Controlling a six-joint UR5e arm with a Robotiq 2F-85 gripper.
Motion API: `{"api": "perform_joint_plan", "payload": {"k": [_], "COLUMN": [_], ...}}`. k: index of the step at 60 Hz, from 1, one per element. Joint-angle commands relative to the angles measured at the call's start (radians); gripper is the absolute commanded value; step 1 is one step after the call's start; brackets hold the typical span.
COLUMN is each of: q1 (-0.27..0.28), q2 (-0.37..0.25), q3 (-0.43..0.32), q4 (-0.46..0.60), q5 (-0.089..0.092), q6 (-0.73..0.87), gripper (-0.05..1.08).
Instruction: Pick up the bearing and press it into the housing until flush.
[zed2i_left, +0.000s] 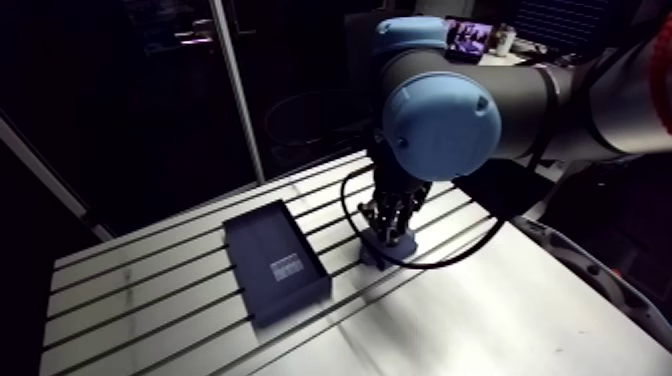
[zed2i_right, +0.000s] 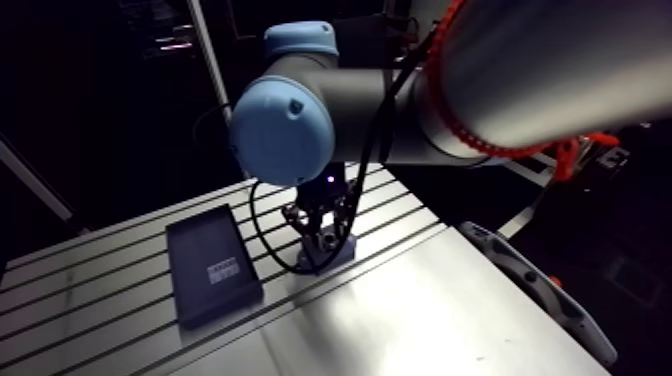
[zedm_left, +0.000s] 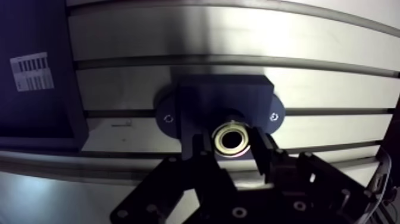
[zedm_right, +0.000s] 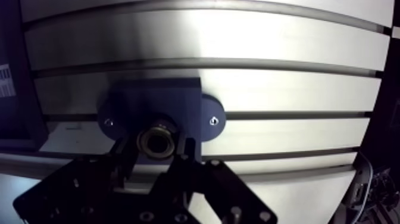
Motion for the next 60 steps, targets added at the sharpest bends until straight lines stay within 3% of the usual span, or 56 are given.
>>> {"api": "perform_joint_plan", "payload": {"k": [1, 60], "q1": [0.0, 0.005], "q2": [-0.001, 0.011], "q3": [0.0, -0.008], "q4": [0.0, 0.0], "q5": [0.0, 0.001], "q6": [-0.001, -0.002], "gripper": [0.7, 0.7]}}
